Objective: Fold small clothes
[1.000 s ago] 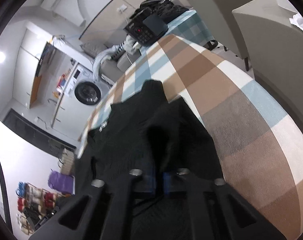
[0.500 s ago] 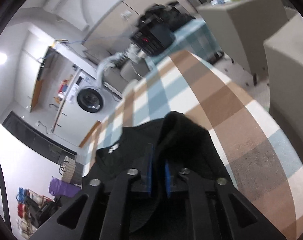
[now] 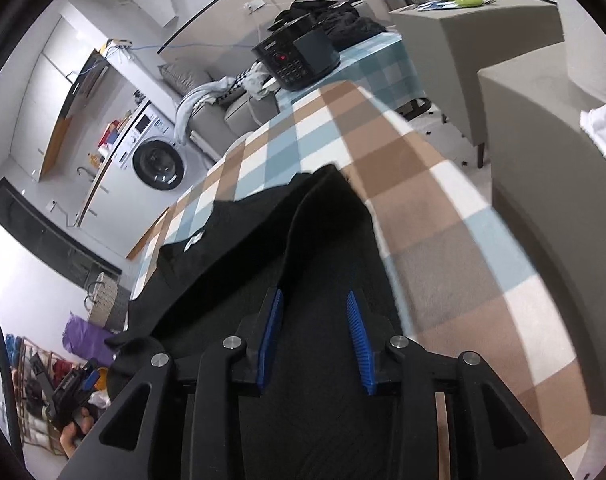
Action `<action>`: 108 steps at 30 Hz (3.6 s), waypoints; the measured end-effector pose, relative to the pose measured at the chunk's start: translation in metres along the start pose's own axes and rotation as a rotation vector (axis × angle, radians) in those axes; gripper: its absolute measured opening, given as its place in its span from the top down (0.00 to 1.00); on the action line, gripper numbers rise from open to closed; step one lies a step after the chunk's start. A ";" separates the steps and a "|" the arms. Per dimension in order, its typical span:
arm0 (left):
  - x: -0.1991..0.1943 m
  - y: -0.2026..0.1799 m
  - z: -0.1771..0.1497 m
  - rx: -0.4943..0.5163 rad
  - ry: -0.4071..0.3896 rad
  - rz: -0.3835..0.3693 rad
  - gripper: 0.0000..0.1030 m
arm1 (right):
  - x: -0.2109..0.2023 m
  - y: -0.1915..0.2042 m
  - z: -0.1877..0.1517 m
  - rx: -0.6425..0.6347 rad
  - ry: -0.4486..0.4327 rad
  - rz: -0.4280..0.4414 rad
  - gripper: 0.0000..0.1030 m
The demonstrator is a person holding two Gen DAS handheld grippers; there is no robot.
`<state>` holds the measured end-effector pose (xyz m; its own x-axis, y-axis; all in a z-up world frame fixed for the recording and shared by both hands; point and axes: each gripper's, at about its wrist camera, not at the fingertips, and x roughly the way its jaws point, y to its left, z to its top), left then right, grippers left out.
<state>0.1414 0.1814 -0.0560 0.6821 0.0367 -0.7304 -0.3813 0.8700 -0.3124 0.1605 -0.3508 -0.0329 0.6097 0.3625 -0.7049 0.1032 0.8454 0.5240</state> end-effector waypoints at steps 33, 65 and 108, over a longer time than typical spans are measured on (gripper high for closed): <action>0.074 -0.007 0.067 -0.208 0.002 -0.091 0.90 | 0.006 0.012 -0.016 0.010 0.035 0.007 0.67; -0.092 0.026 -0.120 -0.009 -0.081 -0.032 0.94 | -0.034 -0.020 -0.050 0.028 0.029 -0.030 0.60; -0.015 -0.011 -0.030 0.055 0.071 -0.028 0.43 | 0.068 -0.014 0.059 0.001 0.097 -0.016 0.60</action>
<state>0.1167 0.1568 -0.0598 0.6450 -0.0215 -0.7639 -0.3263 0.8962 -0.3007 0.2473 -0.3608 -0.0601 0.5291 0.3851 -0.7561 0.1135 0.8509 0.5129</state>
